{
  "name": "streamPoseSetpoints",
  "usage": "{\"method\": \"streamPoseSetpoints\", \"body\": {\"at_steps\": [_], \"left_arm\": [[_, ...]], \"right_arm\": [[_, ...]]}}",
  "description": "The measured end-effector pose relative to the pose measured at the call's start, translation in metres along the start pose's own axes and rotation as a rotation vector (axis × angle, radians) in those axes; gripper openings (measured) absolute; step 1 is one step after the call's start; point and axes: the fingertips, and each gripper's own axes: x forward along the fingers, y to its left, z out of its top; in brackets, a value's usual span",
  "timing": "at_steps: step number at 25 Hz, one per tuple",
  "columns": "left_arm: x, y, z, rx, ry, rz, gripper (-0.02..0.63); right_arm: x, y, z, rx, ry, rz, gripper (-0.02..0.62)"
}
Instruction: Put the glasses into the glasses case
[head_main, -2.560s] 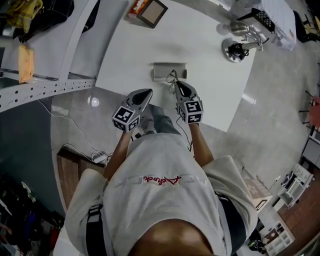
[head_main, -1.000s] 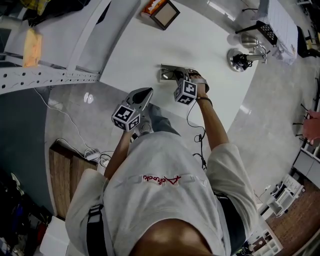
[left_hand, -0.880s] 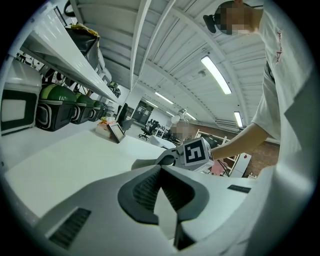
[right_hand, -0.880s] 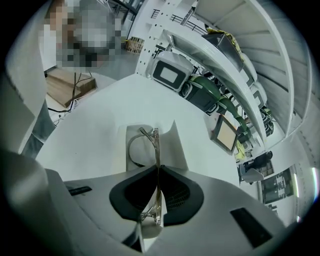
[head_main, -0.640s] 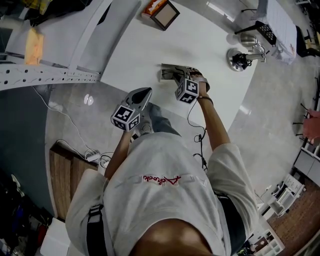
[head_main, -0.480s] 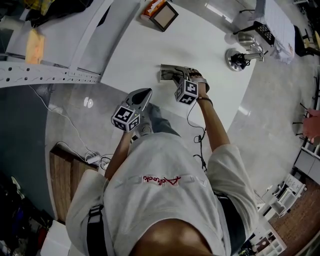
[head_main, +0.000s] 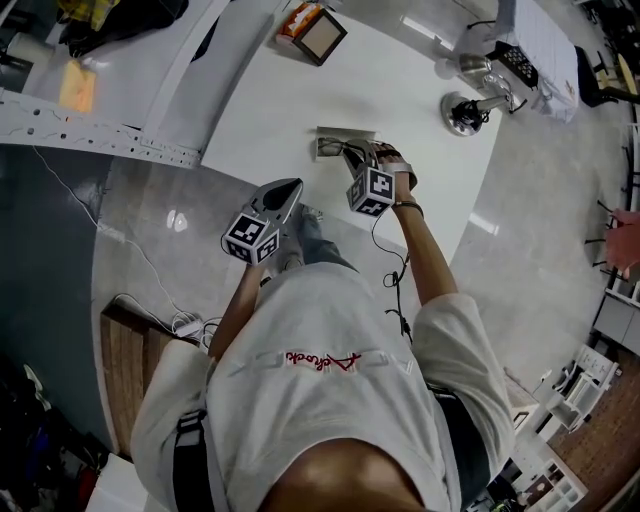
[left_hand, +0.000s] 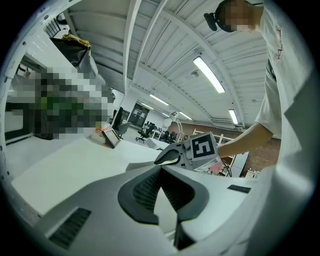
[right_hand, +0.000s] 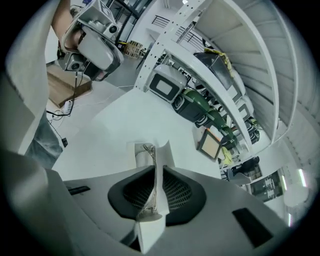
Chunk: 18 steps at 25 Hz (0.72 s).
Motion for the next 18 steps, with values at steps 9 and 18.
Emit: {"method": "streamPoseSetpoints", "body": {"at_steps": [9,18], "left_arm": [[-0.008,-0.037,0.009,0.076,-0.025,-0.059,0.023],[-0.026,-0.066,0.013,0.141,-0.038,-0.091,0.023]], "right_arm": [[-0.050,0.012,0.015,0.053,-0.045,-0.109,0.021],[-0.115,0.006,0.031,0.762,-0.361,-0.188,0.021]]}}
